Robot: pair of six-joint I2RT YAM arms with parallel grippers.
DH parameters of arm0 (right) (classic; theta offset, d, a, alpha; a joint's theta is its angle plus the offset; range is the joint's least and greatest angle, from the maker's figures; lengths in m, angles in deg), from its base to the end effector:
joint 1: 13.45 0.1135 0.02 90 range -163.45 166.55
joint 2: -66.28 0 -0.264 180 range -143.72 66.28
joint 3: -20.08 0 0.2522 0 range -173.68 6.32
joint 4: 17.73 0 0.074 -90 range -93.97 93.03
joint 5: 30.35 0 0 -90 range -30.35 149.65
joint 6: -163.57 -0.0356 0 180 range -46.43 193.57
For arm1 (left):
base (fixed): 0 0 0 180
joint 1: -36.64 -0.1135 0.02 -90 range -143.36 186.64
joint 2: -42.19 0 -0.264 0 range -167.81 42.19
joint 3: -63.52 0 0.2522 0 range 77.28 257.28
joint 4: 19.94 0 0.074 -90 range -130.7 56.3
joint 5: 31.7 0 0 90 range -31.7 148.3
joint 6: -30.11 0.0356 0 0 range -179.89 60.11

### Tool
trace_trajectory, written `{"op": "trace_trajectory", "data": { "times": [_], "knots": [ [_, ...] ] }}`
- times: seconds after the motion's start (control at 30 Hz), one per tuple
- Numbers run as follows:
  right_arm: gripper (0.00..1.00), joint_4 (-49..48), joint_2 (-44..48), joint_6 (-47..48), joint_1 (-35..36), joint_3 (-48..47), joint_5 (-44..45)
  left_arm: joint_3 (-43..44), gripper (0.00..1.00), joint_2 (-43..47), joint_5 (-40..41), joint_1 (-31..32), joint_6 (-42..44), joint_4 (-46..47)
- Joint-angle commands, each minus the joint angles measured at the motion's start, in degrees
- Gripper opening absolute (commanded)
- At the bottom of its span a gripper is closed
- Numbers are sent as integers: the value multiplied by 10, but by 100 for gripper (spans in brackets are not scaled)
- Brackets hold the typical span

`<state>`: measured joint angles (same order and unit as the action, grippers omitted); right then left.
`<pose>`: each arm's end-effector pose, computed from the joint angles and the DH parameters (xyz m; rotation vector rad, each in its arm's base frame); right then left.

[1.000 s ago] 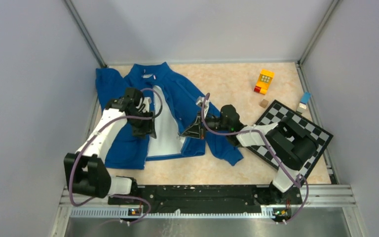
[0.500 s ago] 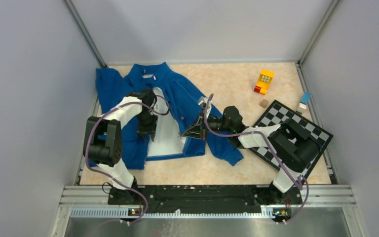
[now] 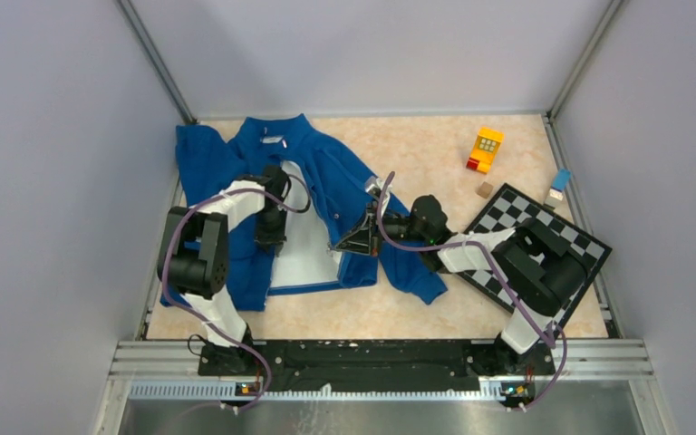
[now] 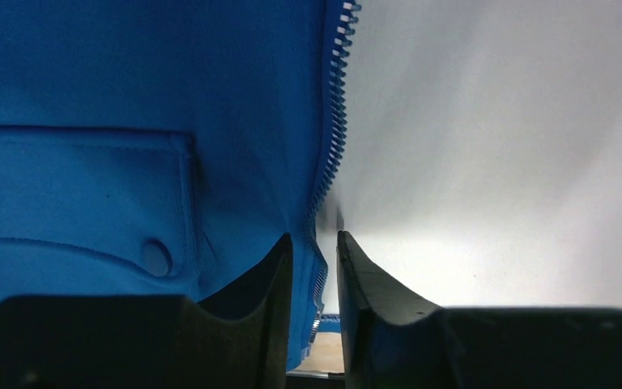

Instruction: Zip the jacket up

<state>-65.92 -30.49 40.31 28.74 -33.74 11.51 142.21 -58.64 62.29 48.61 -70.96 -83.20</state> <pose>0.2290 0.2433 0.2127 -0.8956 1.5174 1.6203 0.3057 -0.0623 0.1686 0.0197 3.0480 0.0796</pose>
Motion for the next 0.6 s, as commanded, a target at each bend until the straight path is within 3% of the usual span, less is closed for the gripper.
{"op": "trace_trajectory", "data": {
  "times": [0.0,0.2,0.4,0.57],
  "knots": [
    [0,-40,19,3,-1,2,-20,-10,27,-7,22,2,-3,20],
    [0,-35,21,5,-1,2,-15,-3,1,46,39,2,-13,8],
    [0,-27,23,6,-1,3,-1,50,0,71,42,1,-50,48],
    [0,-25,23,6,-1,2,1,117,0,-13,31,1,-74,86]
  ]
}}
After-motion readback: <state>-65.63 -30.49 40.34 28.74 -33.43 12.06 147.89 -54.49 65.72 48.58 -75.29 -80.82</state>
